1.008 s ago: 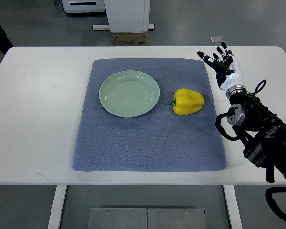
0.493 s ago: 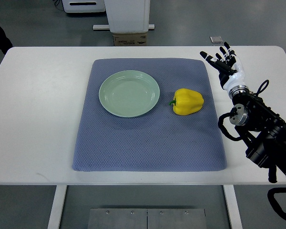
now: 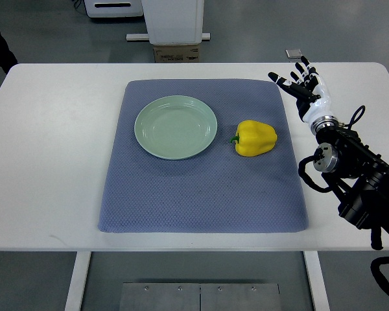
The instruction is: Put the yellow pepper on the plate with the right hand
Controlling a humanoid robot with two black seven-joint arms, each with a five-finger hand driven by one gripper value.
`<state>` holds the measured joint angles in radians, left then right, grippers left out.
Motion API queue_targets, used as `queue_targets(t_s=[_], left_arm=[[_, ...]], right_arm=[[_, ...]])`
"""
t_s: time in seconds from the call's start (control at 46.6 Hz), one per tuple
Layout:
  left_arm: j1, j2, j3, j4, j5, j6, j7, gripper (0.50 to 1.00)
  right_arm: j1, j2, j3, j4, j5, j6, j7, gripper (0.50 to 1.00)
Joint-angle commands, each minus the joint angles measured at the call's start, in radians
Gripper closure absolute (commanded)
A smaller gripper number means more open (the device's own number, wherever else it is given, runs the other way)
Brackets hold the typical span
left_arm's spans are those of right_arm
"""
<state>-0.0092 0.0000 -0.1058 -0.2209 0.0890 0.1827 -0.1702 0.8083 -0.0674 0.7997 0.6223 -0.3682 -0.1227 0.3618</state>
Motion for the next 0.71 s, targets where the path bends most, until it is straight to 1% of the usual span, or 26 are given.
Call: queue_targets(t_s=[0.0, 0.15, 0.257, 0.322, 0.45, 0.686], left_arm=[[0.000, 0.000, 0.000, 0.000, 0.000, 0.000, 0.000, 0.500], [0.000, 0.000, 0.000, 0.000, 0.000, 0.000, 0.000, 0.500], [0.000, 0.000, 0.000, 0.000, 0.000, 0.000, 0.000, 0.500], [0.000, 0.000, 0.000, 0.000, 0.000, 0.001, 0.000, 0.500], [0.000, 0.000, 0.000, 0.000, 0.000, 0.000, 0.000, 0.500], [0.000, 0.000, 0.000, 0.000, 0.000, 0.000, 0.000, 0.500]], right_arm=[[0.000, -0.020, -0.057, 0.025, -0.002, 0.005, 0.037, 0.500], [0.014, -0.083, -0.177, 0.068, -0.005, 0.038, 0.080, 0.500], [0.045, -0.138, -0.270, 0.088, -0.012, 0.077, 0.120, 0.500], [0.065, -0.176, -0.347, 0.089, -0.026, 0.097, 0.158, 0.500], [0.118, -0.225, -0.502, 0.108, -0.061, 0.107, 0.249, 0.500], [0.169, -0.272, -0.668, 0.175, -0.144, 0.106, 0.249, 0.502]])
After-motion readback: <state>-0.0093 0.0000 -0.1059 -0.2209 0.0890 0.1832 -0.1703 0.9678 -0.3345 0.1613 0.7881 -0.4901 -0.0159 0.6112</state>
